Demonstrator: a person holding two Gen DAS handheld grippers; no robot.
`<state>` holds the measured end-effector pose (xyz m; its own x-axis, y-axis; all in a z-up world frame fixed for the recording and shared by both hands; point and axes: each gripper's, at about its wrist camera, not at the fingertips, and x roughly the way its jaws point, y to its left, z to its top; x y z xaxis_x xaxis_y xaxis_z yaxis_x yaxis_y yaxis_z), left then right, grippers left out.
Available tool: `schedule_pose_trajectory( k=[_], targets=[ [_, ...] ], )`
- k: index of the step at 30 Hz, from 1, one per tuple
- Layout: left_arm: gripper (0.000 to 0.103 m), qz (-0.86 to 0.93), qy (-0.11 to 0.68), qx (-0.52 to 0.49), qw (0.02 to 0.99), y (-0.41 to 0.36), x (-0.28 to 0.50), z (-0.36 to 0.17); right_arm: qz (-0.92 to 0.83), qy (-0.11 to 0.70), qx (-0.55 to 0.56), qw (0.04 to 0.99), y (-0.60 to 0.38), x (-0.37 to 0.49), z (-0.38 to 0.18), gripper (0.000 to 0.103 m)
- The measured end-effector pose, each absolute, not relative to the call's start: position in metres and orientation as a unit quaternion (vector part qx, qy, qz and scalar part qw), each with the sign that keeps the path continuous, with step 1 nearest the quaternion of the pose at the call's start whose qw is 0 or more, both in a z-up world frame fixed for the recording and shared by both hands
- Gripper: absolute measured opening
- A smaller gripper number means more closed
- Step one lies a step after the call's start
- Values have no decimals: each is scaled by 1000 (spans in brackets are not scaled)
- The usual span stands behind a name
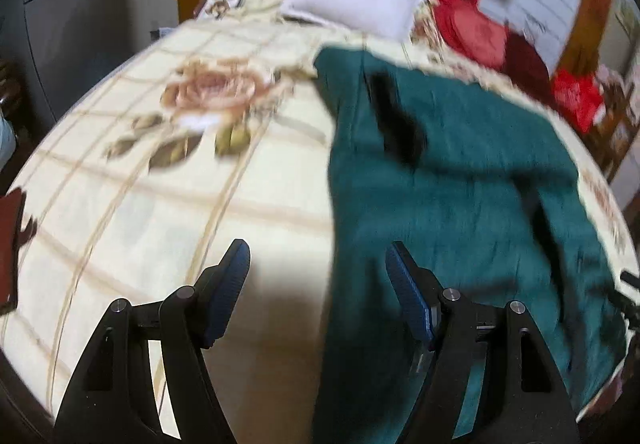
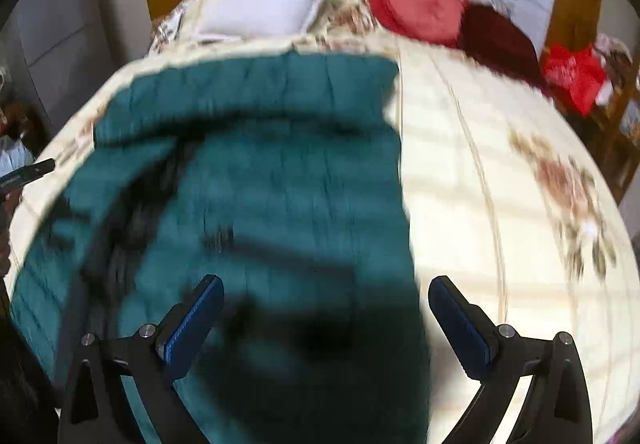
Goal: Fold large clothes
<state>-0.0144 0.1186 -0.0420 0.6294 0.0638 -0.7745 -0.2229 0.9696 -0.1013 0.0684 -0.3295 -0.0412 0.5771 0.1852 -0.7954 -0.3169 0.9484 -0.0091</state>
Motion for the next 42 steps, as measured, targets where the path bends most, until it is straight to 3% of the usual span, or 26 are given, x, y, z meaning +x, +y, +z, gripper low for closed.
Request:
schedule_pose_trajectory(
  k=[4, 11, 16, 30, 34, 37, 42],
  targets=[
    [71, 65, 460, -57, 884, 104, -41, -60, 142, 470, -116, 864, -325, 44, -78, 102],
    [71, 26, 429, -76, 900, 102, -94, -61, 136, 398, -28, 907, -388, -3, -48, 102],
    [71, 16, 421, -92, 902, 99, -107, -73, 172, 395, 36, 902, -420, -31, -75, 102],
    [71, -10, 420, -129, 898, 101, -120, -75, 238, 399, 61, 883, -393, -28, -92, 102],
    [81, -86, 423, -144, 890, 84, -127, -74, 228, 393, 79, 887, -395, -29, -91, 102],
    [94, -128, 423, -150, 885, 70, -133, -74, 226, 407, 70, 883, -391, -27, -87, 102],
    [94, -142, 414, -164, 884, 70, -127, -68, 245, 404, 64, 879, -386, -28, -89, 102]
  ],
)
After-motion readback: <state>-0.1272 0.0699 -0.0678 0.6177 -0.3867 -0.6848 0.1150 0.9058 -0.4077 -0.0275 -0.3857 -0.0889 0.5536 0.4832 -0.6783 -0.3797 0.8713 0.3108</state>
